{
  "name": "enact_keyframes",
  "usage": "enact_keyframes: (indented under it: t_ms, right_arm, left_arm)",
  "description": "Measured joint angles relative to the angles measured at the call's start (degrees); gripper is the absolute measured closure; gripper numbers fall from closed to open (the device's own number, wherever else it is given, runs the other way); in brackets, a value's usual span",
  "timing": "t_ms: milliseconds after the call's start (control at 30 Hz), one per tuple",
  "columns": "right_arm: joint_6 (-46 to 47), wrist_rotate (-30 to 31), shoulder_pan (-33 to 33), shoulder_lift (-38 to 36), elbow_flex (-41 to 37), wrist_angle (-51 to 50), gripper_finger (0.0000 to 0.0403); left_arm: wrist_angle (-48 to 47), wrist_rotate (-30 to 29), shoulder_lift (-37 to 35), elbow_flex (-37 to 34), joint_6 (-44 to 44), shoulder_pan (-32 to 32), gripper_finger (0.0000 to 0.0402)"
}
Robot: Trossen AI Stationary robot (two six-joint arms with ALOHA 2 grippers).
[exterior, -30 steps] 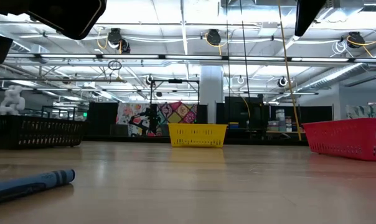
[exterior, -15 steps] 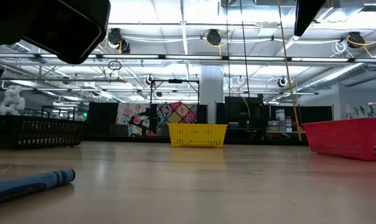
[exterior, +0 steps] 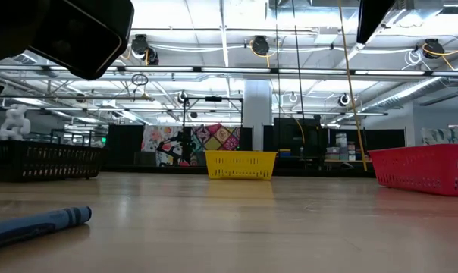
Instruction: Sort crayons
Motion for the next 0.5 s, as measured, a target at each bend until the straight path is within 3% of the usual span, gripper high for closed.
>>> enact_keyframes:
  t_ms: [500]
  right_arm:
    - [-0.22,0.00,0.04,0.00,0.00,0.86,0.0298]
  left_arm:
    - [-3.70,0.07,-0.02,0.04,0.24,0.10,0.0330]
